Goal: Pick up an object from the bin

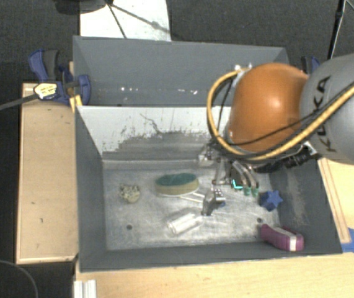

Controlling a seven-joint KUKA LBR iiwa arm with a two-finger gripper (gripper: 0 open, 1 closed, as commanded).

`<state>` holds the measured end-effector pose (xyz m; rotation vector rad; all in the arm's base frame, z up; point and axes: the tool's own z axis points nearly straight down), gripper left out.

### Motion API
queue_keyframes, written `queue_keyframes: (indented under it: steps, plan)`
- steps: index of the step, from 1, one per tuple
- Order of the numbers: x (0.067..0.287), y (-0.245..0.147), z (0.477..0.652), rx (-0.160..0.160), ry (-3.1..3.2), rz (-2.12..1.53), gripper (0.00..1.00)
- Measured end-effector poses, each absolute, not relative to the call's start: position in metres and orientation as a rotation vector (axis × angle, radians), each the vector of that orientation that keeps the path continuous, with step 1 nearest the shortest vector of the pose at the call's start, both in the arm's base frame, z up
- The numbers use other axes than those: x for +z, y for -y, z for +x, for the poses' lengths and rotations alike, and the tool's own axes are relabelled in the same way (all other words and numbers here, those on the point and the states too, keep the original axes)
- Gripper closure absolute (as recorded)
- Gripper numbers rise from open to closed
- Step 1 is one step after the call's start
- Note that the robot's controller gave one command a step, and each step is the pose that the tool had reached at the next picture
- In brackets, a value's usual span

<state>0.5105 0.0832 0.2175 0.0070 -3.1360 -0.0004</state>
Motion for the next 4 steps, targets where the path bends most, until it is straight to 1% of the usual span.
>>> queue_keyframes:
  steps: [1,2,3,4]
  plan:
    - [0.073,-0.052,0.549,-0.007,3.132,-0.396,0.00]
    - [0.076,-0.051,0.551,-0.007,3.138,-0.401,1.00]
    - [0.185,-0.064,0.559,-0.005,3.124,-0.418,1.00]
    - [0.300,-0.073,0.570,-0.005,3.124,-0.429,1.00]
